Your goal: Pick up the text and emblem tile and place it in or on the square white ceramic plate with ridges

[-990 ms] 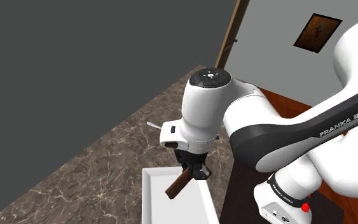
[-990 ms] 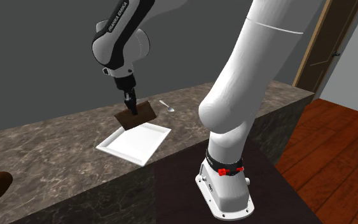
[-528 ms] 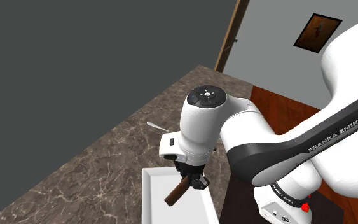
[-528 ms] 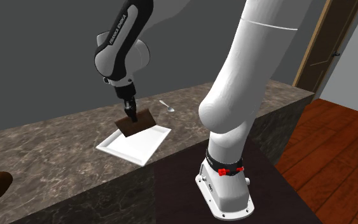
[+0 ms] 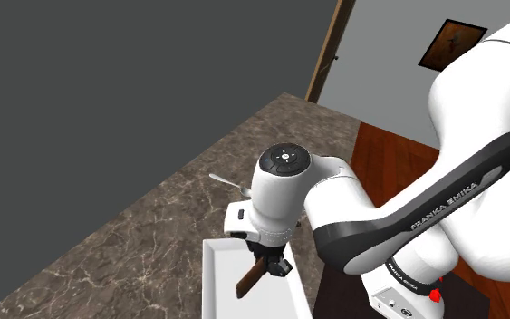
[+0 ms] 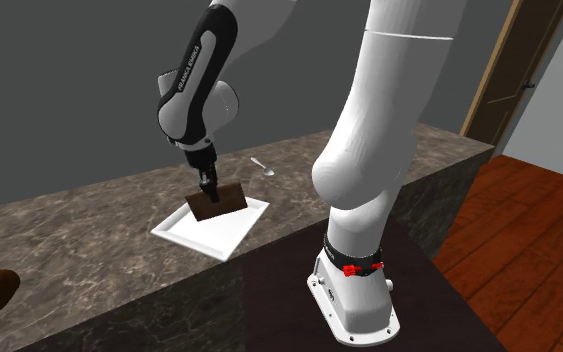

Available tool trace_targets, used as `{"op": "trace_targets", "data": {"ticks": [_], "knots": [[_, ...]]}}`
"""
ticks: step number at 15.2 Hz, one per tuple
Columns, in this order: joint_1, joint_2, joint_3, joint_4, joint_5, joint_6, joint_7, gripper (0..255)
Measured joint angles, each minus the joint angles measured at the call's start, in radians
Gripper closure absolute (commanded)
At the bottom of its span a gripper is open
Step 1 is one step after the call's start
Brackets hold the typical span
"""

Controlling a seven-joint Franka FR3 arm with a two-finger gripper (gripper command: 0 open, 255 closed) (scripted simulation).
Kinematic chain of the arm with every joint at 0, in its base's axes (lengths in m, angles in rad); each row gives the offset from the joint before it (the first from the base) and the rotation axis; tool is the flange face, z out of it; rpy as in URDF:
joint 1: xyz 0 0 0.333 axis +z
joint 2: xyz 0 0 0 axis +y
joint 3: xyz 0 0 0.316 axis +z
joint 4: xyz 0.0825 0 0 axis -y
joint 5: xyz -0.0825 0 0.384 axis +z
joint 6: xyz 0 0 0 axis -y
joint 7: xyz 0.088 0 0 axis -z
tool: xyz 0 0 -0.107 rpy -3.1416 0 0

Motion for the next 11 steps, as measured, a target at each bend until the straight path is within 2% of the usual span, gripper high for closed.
{"op": "trace_targets", "data": {"ticks": [7,8,11], "knots": [[0.003,0.028,0.005,-0.004,-0.008,0.037,0.011,255],[0.003,0.029,0.005,-0.004,-0.008,0.037,0.011,0],[0.003,0.029,0.005,-0.004,-0.008,0.038,0.011,0]]}}
